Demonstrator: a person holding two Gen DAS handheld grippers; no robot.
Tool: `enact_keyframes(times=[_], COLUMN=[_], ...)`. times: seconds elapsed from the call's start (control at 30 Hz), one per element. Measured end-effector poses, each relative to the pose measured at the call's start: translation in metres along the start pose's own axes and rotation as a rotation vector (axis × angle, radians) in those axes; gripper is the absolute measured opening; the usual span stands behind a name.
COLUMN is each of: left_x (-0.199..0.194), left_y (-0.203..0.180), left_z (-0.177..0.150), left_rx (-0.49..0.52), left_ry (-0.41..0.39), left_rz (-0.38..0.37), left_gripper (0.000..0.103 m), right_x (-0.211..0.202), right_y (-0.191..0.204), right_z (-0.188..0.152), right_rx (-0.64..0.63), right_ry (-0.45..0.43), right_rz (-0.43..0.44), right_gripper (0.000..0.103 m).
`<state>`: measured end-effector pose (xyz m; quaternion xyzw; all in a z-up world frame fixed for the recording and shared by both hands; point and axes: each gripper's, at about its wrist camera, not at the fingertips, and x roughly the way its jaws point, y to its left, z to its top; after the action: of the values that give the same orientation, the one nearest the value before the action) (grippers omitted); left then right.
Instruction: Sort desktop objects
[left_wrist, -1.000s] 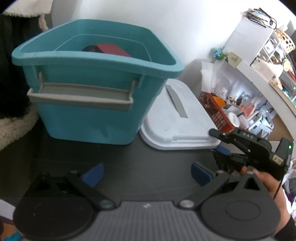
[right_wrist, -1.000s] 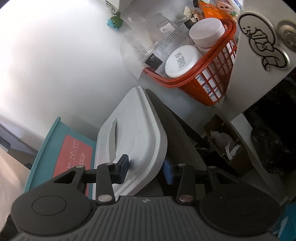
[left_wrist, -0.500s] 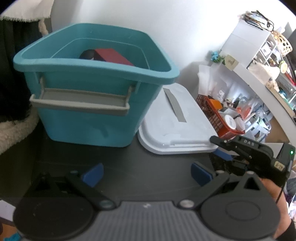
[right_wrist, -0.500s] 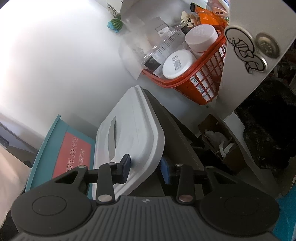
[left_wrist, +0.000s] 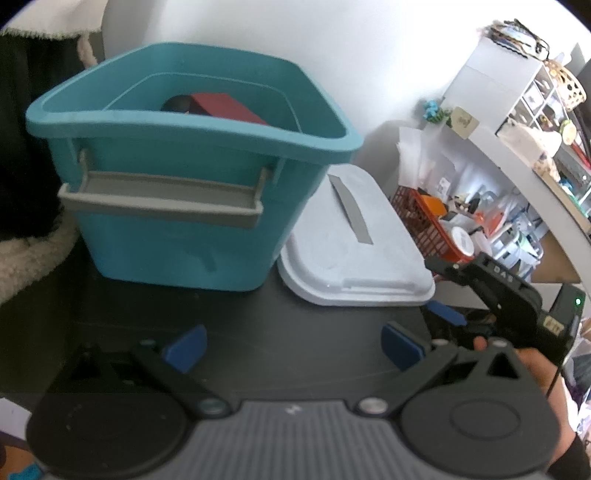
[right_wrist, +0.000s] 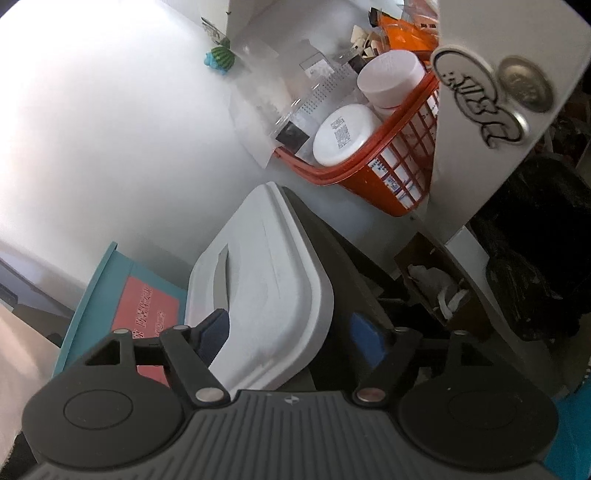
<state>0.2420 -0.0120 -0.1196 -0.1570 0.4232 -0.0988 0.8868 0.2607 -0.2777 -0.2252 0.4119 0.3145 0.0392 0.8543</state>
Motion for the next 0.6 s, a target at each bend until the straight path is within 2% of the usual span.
enact_keyframes(times=[0.2, 0.3, 0.37, 0.6], left_x=[0.007, 0.009, 0.009, 0.007], left_y=[-0.001, -0.003, -0.004, -0.006], left_z=[0.001, 0.000, 0.000, -0.001], left_rx=[-0.003, -0.001, 0.002, 0.008], left_ry=[0.006, 0.008, 0.010, 0.009], left_rz=[0.008, 0.010, 0.009, 0.002], left_gripper=[0.102, 0.102, 0.102, 0.102], right_x=[0.011, 0.014, 0.015, 0.005], right_y=[-0.003, 0.000, 0.002, 0.013], right_z=[0.000, 0.000, -0.001, 0.002], right_rx=[0.002, -0.016, -0.034, -0.055], right_ry=[0.013, 0.016, 0.022, 0.009], right_rz=[0.012, 0.022, 0.015, 0.008], right_gripper=[0.076, 0.066, 0.053, 0.044])
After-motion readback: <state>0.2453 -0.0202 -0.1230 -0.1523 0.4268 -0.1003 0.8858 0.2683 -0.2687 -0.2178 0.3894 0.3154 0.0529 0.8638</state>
